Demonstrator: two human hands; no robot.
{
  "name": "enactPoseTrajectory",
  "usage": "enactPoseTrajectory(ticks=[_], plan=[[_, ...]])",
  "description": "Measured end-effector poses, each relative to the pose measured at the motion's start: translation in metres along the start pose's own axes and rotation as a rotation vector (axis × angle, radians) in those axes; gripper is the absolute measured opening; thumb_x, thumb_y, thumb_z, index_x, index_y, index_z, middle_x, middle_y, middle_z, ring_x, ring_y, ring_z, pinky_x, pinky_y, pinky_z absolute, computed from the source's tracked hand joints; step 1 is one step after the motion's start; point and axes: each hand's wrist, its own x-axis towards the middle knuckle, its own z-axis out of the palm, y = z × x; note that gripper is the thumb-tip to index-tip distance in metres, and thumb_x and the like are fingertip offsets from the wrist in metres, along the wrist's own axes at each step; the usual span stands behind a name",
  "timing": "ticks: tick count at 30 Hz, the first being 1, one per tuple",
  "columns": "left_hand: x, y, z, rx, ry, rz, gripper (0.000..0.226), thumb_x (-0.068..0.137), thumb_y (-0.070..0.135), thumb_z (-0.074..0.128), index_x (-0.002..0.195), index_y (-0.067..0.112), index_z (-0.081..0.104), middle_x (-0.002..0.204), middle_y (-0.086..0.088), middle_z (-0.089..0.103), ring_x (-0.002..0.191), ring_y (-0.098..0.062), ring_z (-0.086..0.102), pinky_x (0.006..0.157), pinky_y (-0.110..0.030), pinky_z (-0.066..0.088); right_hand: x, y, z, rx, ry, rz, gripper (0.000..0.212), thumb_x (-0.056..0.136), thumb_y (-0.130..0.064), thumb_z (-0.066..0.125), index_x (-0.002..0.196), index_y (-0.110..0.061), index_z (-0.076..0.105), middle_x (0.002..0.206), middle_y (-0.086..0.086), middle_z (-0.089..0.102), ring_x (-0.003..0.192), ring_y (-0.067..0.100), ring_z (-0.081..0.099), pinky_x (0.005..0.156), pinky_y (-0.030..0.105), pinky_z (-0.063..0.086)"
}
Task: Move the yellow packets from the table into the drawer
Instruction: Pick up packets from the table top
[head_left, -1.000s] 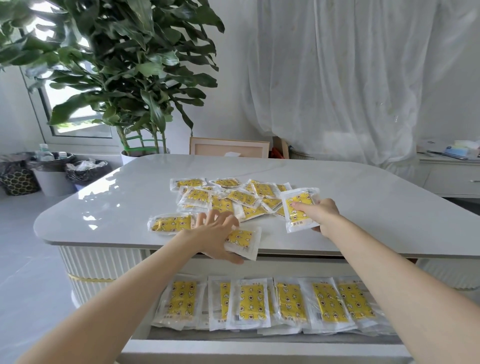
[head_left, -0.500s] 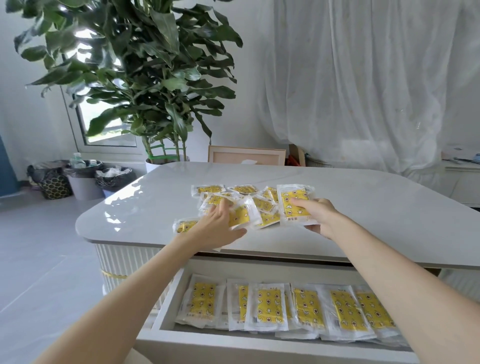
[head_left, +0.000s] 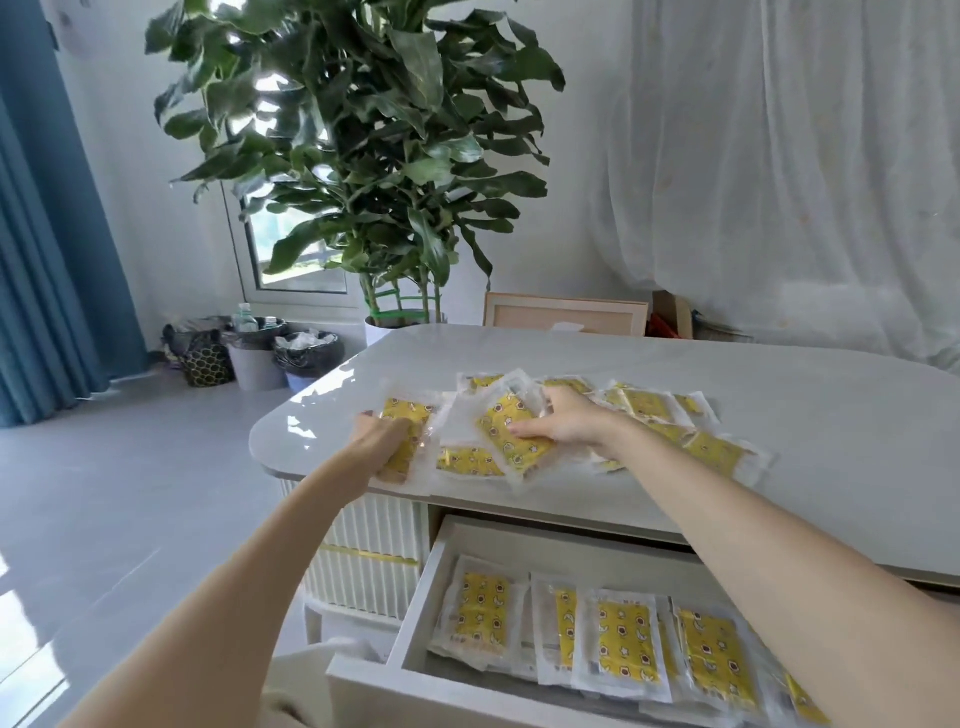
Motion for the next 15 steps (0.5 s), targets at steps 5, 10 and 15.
enactPoseTrajectory(ticks=[5, 10, 15], plan=[[0.027, -0.016, -0.014, 0.108, 0.162, -0.049, 0.038, 0.093, 0.024, 0.044, 0.122, 0.001, 0.049, 0.107, -0.019, 0.06, 0.082, -0.028, 0.061, 0.073, -0.039, 0.055, 0.025, -0.02, 0.023, -0.201, -0.164, -0.072, 0.038, 0.085, -0.033, 0.069, 0.073, -0.019, 0.036, 0.073, -0.005, 0.037, 0.062, 0.009, 0.035, 0.054, 0.023, 0.029], [0.033, -0.02, -0.019, 0.102, 0.224, -0.059, 0.031, 0.093, 0.011, 0.044, 0.119, -0.007, 0.048, 0.101, -0.02, 0.055, 0.088, -0.032, 0.059, 0.071, -0.036, 0.048, 0.046, -0.017, 0.036, -0.367, -0.242, -0.064, 0.045, 0.085, -0.037, 0.069, 0.069, -0.018, 0.031, 0.071, -0.004, 0.029, 0.061, 0.01, 0.027, 0.055, 0.028, 0.022], [0.035, -0.022, -0.024, 0.023, 0.208, -0.084, 0.022, 0.093, 0.004, 0.043, 0.113, -0.005, 0.048, 0.097, -0.018, 0.055, 0.084, -0.028, 0.055, 0.072, -0.033, 0.044, 0.047, -0.021, 0.045, -0.399, -0.323, -0.04, 0.044, 0.084, -0.045, 0.067, 0.072, -0.018, 0.033, 0.074, -0.006, 0.032, 0.063, 0.011, 0.028, 0.057, 0.027, 0.023]])
